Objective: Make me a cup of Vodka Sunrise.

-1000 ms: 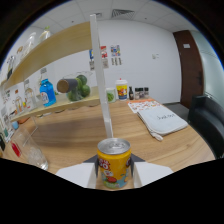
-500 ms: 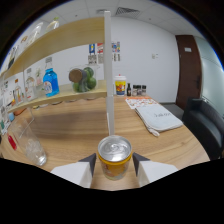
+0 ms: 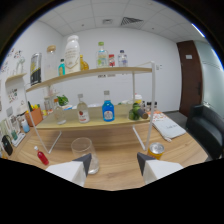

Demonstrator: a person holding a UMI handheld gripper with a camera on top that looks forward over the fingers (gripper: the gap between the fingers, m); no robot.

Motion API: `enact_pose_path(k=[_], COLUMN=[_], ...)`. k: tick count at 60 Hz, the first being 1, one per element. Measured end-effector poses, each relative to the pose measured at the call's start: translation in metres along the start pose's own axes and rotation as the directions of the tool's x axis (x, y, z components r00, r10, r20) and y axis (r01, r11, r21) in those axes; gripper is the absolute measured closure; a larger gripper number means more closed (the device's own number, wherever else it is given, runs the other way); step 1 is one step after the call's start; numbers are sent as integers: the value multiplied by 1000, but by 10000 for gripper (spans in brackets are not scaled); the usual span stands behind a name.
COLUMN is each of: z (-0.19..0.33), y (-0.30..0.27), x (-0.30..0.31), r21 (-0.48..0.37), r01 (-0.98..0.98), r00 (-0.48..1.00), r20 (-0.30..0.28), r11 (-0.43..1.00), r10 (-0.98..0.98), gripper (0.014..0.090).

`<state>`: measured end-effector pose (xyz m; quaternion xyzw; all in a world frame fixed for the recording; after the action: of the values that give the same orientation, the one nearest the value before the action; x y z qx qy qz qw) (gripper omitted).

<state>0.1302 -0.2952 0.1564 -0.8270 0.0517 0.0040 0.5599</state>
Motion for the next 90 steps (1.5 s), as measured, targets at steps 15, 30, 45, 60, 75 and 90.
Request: enact_pose_path(k=[15,30,45,60,75,90], z=[-7,41,124,155,140,67], y=[26,-58,-93,-87,-93,-104], x=[-96,-173,-211,-207,-210,-216], r21=[-51,88,98,51,63,131], r01=[-10,-7,82,107,135,89], r00=[998,991,988,992,986,984], r20=[67,135,123,61,91,145], r11=[999,996,992,993,989,987], r10=[14,-5,-94,-110,-141,-108], gripper=[195,195,293,678,696,694])
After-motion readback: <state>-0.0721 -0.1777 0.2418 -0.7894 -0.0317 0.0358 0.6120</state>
